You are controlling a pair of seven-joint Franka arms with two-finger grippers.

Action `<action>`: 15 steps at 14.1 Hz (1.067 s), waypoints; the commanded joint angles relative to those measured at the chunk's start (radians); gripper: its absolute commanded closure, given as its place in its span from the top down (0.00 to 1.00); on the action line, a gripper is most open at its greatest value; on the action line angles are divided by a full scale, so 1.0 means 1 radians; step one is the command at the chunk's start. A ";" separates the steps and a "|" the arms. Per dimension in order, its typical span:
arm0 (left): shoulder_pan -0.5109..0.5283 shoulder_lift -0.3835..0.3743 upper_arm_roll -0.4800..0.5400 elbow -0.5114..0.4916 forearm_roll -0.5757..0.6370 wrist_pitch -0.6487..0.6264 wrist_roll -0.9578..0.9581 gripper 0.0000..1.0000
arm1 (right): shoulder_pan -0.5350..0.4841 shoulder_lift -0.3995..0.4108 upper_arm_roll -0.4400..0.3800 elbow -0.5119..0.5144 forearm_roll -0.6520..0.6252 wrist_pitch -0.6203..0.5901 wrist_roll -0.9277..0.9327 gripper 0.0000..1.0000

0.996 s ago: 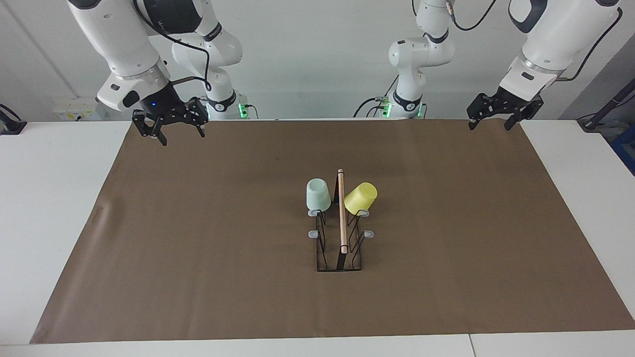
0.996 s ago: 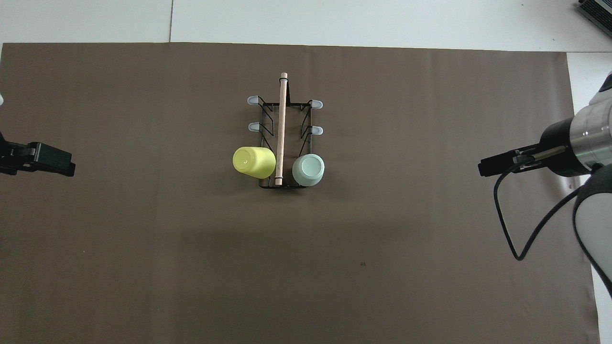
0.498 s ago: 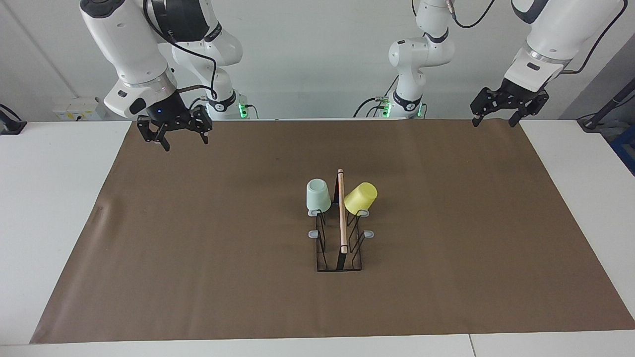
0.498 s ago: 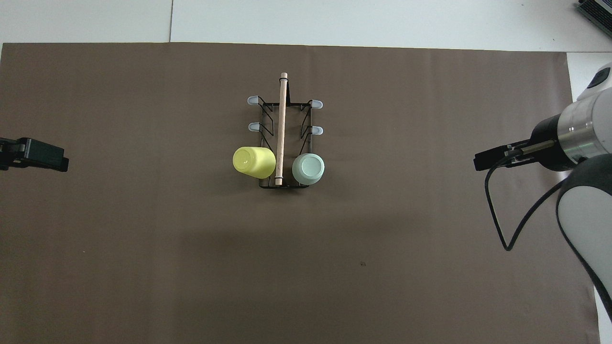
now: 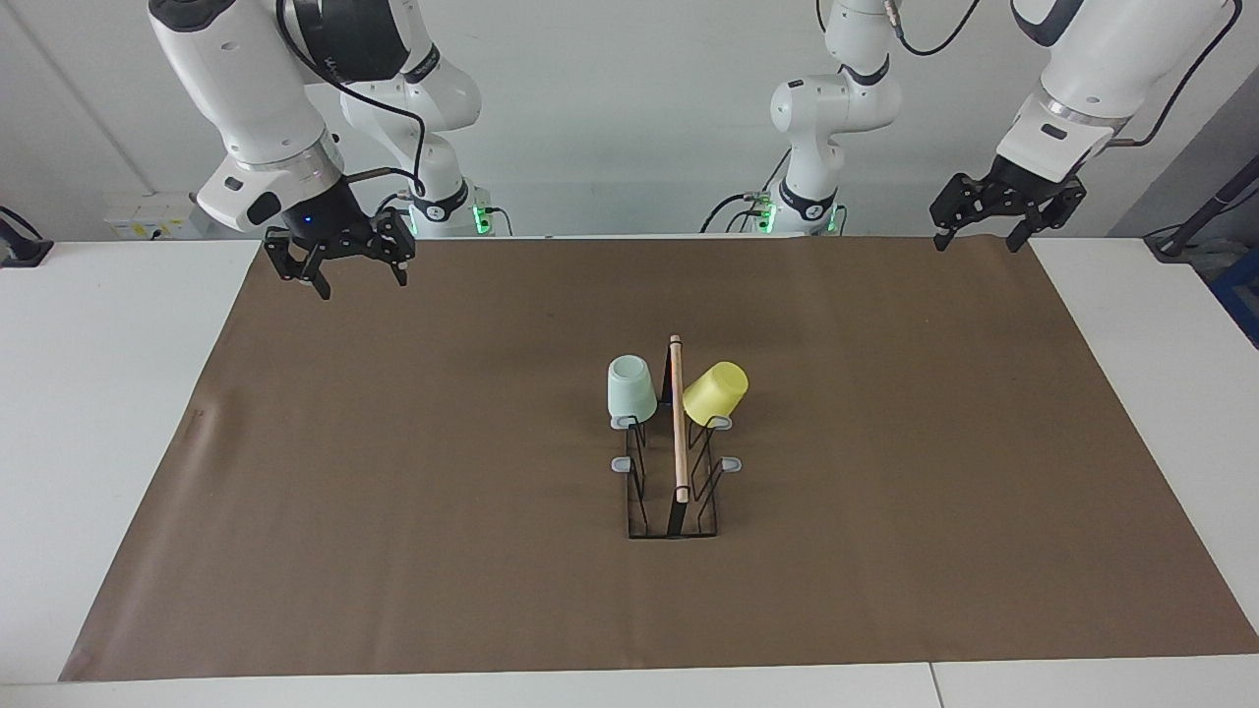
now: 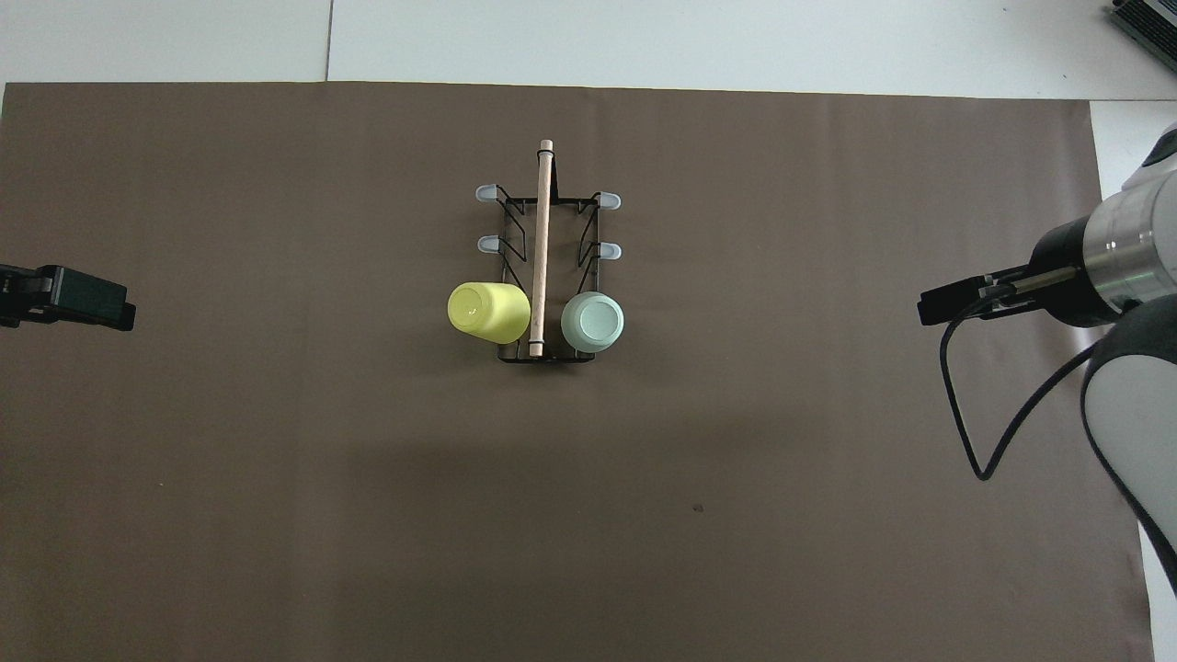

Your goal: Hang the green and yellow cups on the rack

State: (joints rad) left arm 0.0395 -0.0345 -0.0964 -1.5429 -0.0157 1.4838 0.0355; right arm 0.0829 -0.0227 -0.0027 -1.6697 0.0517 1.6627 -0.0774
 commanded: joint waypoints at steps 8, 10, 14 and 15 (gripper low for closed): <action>0.011 -0.019 -0.008 0.001 -0.018 0.003 0.012 1.00 | 0.008 0.001 -0.005 0.005 -0.021 0.008 0.015 1.00; 0.007 -0.021 -0.008 -0.005 -0.018 0.001 0.009 1.00 | 0.008 0.001 -0.005 0.005 -0.021 0.008 0.015 1.00; 0.006 -0.022 -0.008 -0.009 -0.018 0.007 0.012 1.00 | 0.008 0.001 -0.005 0.005 -0.021 0.008 0.015 1.00; 0.005 -0.022 -0.008 -0.011 -0.018 0.007 0.012 1.00 | 0.008 0.001 -0.005 0.005 -0.021 0.008 0.015 1.00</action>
State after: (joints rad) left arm 0.0404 -0.0420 -0.1021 -1.5358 -0.0188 1.4832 0.0356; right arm 0.0842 -0.0227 -0.0035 -1.6691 0.0517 1.6628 -0.0774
